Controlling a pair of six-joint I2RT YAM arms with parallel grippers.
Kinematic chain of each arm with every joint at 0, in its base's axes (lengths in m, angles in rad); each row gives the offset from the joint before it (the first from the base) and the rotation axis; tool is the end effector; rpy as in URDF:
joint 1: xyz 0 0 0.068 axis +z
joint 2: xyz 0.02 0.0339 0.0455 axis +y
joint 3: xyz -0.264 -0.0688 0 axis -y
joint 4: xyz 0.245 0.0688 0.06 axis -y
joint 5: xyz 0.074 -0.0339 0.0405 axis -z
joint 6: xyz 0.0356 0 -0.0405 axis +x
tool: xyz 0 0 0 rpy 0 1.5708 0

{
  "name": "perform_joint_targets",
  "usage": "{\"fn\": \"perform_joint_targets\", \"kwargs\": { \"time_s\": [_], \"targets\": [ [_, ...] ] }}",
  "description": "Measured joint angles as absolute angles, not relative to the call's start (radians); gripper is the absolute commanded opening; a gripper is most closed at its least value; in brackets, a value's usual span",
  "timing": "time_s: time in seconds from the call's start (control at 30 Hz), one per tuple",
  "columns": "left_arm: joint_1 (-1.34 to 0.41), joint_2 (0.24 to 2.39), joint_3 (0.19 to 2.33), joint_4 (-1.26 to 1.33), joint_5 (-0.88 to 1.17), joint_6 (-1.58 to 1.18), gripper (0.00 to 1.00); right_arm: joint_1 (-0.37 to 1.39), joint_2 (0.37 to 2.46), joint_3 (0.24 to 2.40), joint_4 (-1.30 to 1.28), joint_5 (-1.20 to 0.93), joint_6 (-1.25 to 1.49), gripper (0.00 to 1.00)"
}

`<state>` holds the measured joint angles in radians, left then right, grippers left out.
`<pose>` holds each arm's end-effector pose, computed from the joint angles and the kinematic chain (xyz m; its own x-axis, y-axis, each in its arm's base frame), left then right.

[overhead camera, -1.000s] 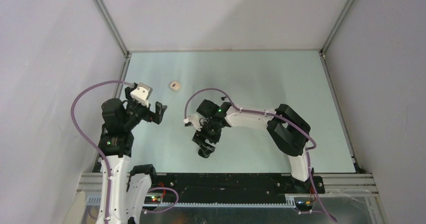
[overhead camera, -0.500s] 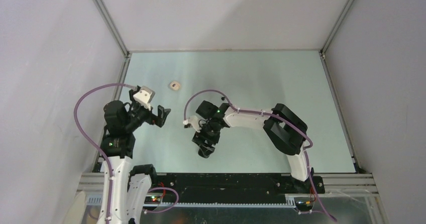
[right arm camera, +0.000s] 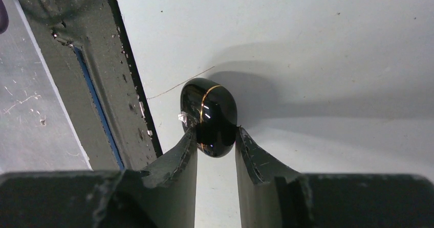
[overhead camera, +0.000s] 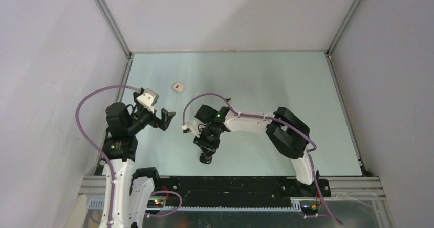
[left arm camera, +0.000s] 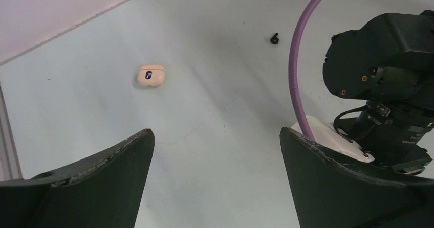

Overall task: Insert the wireless bluetooth earbuds into the charging case
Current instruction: Pick up the charging case at the center of the board.

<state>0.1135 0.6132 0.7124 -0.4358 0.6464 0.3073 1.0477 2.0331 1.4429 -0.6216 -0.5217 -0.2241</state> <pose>0.1402 -0.0056 0.3156 -0.1693 0.2237 -0.9598 0.5515 0.8287 0.0959 0.1902 0.3654 0.1651 -0.2697 -0.8533 -0.4462 -0.9215 0.0942 0.3768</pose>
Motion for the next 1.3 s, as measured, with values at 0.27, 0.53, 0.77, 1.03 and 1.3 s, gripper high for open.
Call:
{"fn": "perform_joint_targets", "kwargs": {
  "time_s": [0.27,0.53,0.77,1.03,1.3],
  "targets": [
    [0.113,0.681,0.712,-0.435,0.677,0.305,0.99,1.003,1.966,1.411,-0.624,-0.513,-0.258,0.17],
    [0.110,0.698,0.712,-0.429,0.685,0.304,0.99,0.943,1.932,1.389,-0.618,-0.567,-0.271,0.12],
    [0.095,0.732,0.712,-0.429,0.717,0.306,0.99,0.947,1.922,1.387,-0.619,-0.609,-0.290,0.13],
    [0.064,0.768,0.712,-0.432,0.729,0.313,0.99,0.910,1.897,1.369,-0.647,-0.619,-0.408,0.67],
    [0.058,0.744,0.712,-0.432,0.728,0.316,0.99,0.910,1.879,1.363,-0.709,-0.546,-0.554,0.66]
  ]
}}
